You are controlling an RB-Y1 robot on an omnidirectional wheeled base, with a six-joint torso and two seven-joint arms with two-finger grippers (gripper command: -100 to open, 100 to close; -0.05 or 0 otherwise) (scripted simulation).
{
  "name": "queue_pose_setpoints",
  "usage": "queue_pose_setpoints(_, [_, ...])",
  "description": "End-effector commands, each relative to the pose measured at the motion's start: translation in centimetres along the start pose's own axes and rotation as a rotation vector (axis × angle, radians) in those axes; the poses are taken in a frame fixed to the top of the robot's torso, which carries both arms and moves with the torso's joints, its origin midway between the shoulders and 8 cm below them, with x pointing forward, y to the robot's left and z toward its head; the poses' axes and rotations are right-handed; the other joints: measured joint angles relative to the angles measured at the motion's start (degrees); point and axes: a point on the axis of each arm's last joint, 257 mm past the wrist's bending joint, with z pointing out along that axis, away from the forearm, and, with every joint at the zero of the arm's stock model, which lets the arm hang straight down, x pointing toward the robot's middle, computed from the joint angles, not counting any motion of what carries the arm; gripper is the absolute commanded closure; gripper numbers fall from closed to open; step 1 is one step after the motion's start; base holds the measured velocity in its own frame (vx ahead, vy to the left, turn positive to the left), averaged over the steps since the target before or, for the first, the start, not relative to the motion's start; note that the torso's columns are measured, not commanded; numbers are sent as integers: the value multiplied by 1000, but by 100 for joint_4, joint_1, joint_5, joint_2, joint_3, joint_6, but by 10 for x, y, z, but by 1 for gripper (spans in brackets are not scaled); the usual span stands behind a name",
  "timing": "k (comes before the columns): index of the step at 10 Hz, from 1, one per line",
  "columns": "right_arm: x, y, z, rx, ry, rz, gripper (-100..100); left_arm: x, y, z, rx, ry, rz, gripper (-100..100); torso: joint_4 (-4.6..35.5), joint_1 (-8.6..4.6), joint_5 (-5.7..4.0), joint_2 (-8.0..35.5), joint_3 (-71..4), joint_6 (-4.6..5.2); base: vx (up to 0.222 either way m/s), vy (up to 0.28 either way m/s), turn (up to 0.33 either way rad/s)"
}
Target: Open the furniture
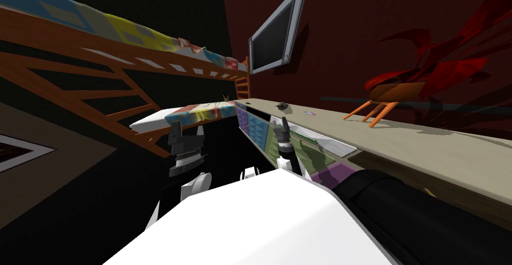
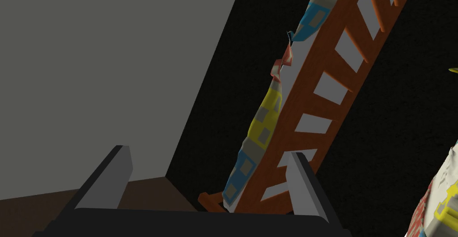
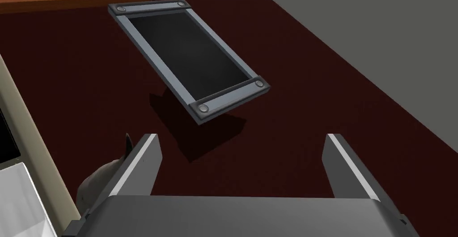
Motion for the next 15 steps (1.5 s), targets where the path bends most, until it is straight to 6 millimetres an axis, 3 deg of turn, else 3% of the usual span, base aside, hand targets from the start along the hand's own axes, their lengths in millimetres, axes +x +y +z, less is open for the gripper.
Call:
queue_pose_setpoints(1, [24, -14, -4, 49, 120, -121, -100, 0, 0, 0, 0, 0, 0, 0, 5, 1, 0, 7, -4, 0, 110, -4, -80])
queue_pose_setpoints(8, [64, -45, -17, 117, 323, -390, -100, 0, 0, 0, 0, 0, 0, 0, 13, 1, 0, 28, 7, -1, 92, 3, -63])
queue_pose_setpoints(15, [91, -71, -34, 140, 486, -664, -100, 0, 0, 0, 0, 0, 0, 0, 10, -6, -2, 17, 2, 1, 108, 3, -62])
